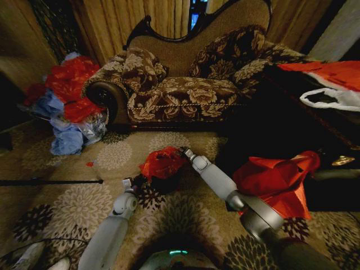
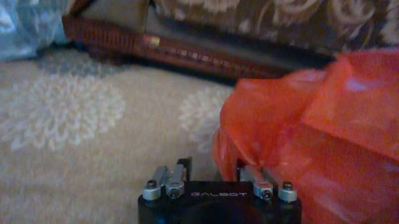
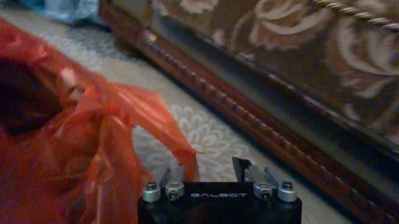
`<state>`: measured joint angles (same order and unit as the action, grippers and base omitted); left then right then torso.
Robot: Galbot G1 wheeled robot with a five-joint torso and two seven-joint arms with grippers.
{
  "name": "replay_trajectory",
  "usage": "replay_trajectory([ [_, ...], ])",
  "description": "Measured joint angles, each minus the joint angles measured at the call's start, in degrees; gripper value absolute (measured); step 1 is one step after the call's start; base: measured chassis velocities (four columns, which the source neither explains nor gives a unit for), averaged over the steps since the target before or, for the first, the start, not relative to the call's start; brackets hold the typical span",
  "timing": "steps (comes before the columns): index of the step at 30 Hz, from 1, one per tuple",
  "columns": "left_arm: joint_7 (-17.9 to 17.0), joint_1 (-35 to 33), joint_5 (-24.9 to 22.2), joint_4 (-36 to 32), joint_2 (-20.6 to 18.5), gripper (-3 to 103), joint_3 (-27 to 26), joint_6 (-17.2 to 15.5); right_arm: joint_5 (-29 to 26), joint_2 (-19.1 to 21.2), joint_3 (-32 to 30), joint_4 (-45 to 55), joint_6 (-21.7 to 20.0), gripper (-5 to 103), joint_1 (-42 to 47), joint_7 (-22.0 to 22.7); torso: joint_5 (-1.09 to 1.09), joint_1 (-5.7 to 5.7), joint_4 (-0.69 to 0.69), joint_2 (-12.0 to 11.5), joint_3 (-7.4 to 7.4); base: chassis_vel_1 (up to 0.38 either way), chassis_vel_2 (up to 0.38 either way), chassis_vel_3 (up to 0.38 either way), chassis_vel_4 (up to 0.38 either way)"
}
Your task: Place a garbage bag over the trash bin.
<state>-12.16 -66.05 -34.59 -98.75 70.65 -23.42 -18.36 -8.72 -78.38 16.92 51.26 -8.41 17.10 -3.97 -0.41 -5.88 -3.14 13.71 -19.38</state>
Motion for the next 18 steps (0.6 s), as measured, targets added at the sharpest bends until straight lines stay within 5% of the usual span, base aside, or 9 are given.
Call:
replay_trajectory([
  [8,-0.5,-4.1,2.5,-5.7,-0.5,69,-2.0,0.6,-8.7,3.8,0.2,11.2,-5.3,70,3.5,5.2,0.01,0.00,0.01,0.0,0.00,0.000,0.000,0.000,0.000],
  [12,-0.1,-7.1,6.0,-8.3,-0.8,90,-2.6,2.0,-12.2,5.2,0.3,18.3,-8.4,90,5.7,8.7,0.01,0.00,0.02,0.0,0.00,0.000,0.000,0.000,0.000],
  [18,0.7,-8.1,9.0,-8.6,-0.7,100,-2.4,3.6,-18.4,5.6,-0.2,24.8,-12.8,100,6.5,15.6,0.01,0.00,0.01,0.0,0.00,0.000,0.000,0.000,0.000],
])
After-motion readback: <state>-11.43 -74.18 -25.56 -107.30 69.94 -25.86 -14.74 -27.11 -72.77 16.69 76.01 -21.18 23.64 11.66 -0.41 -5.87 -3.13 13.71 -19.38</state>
